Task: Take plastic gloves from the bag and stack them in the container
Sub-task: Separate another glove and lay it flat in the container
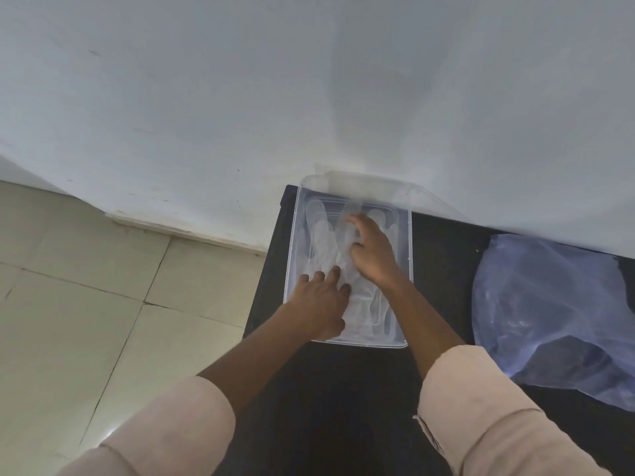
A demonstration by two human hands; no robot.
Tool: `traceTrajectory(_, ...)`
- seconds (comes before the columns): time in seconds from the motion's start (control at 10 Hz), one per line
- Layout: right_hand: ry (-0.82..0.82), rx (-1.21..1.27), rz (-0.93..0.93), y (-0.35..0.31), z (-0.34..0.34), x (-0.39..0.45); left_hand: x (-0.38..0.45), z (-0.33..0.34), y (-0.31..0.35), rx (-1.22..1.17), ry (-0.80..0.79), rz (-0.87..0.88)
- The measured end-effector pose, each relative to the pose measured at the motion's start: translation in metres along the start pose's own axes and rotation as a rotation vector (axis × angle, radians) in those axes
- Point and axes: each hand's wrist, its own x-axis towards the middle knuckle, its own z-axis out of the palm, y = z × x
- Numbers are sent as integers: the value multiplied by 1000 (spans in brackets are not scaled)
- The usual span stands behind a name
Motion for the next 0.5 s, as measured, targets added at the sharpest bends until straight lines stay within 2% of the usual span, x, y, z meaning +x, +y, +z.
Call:
traceTrajectory(0.1, 3, 48, 58, -4, -3, 1, 0, 0, 0, -6, -6, -2)
traceTrajectory(0.3, 145, 262, 102, -10, -7, -19, -3, -9, -4, -72, -7, -26)
traceTrajectory(0.4, 98, 325, 177, -9, -5, -41, -12, -17, -10, -279, 217, -26)
traceTrajectory(0.5, -23, 204, 231, -9, -6, -52, -19, -23, -14, -517, 383, -13)
